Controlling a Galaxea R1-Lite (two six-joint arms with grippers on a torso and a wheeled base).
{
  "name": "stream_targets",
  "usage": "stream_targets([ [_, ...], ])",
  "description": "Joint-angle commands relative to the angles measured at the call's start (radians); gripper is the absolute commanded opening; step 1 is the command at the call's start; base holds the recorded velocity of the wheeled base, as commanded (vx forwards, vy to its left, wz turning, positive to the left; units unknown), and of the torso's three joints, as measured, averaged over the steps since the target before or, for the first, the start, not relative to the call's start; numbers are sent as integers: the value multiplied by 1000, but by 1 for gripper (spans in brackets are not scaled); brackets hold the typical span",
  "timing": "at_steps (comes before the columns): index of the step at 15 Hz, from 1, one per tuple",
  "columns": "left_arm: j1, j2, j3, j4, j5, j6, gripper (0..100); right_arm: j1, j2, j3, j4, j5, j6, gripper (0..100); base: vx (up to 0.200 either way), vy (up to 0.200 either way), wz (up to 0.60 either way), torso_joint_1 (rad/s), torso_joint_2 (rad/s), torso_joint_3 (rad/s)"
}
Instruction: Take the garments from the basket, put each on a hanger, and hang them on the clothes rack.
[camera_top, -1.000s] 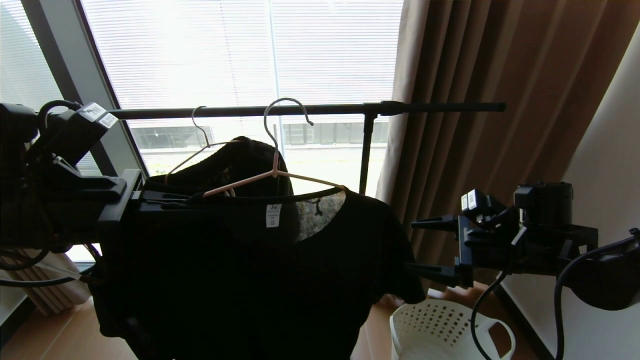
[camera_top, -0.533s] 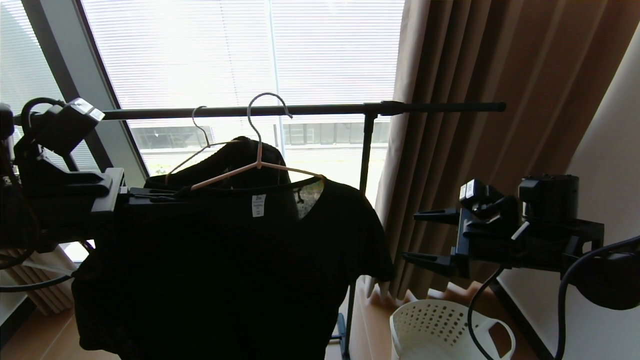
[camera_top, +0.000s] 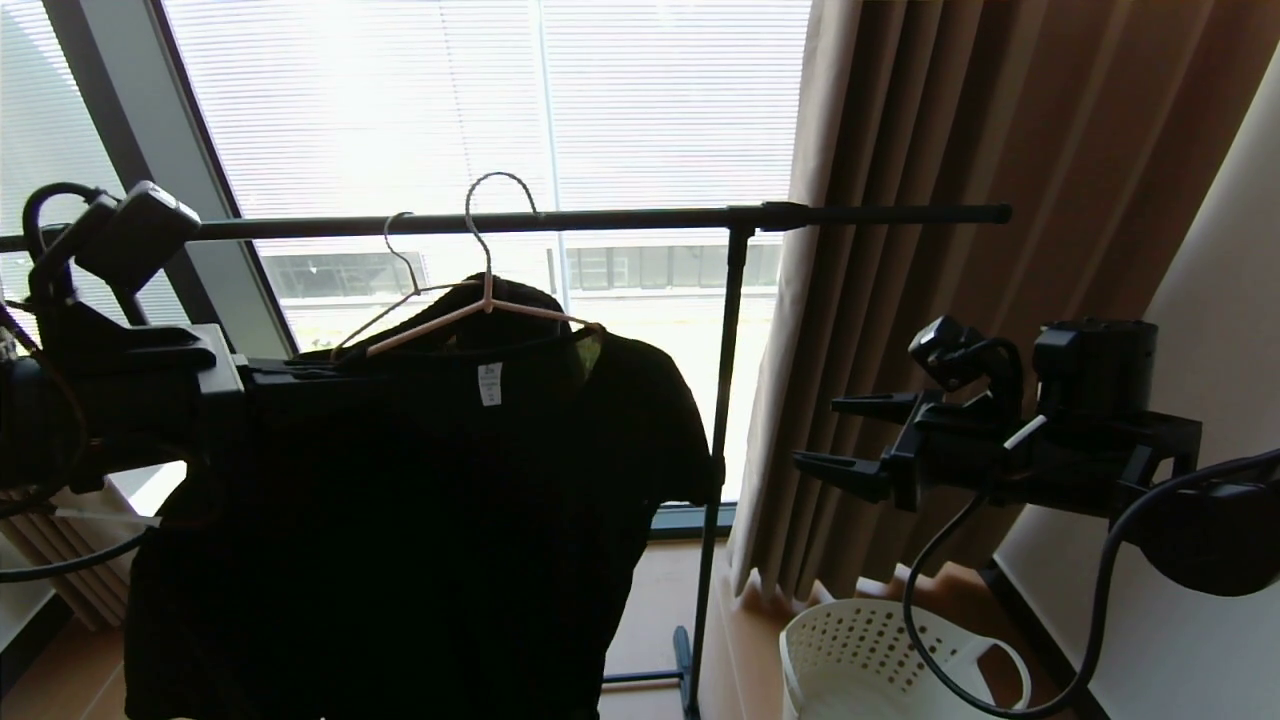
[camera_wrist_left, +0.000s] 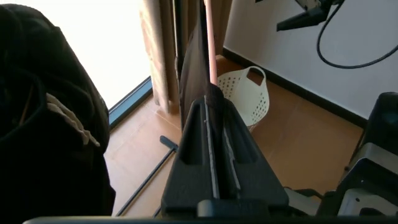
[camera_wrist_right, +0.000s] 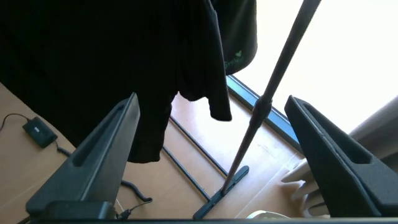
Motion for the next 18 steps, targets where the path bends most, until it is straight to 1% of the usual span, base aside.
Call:
stream_targets([
  [1, -27, 32, 3, -40, 50, -34, 0, 2, 5, -4, -1, -3, 0, 100, 0, 0, 0, 0, 0, 0],
  [2, -70, 73, 3, -86, 137, -85, 0, 2, 6, -4, -1, -5, 0, 100, 0, 0, 0, 0, 0, 0],
  [4, -110, 131, 2, -166, 180, -149, 0, 2, 6, -4, -1, -5, 0, 100, 0, 0, 0, 0, 0, 0],
  [6, -140, 188, -8, -221, 229, -172, 0, 2, 8, -4, -1, -11, 0, 100, 0, 0, 0, 0, 0, 0],
  [7, -165, 245, -23, -264, 291, -188, 0, 2, 9, -4, -1, -14, 0, 100, 0, 0, 0, 0, 0, 0],
  [8, -176, 280, -37, -291, 315, -195, 0, 2, 11, -4, -1, -14, 0, 100, 0, 0, 0, 0, 0, 0],
  [12, -180, 371, -101, -374, 318, -278, 0, 2, 15, -4, -1, -16, -2, 100, 0, 0, 0, 0, 0, 0],
  [17, -180, 429, -143, -385, 318, -286, 0, 2, 15, -3, -1, -14, -2, 100, 0, 0, 0, 0, 0, 0],
  [18, -180, 443, -147, -411, 318, -292, 0, 2, 15, -1, -1, -16, -3, 100, 0, 0, 0, 0, 0, 0],
])
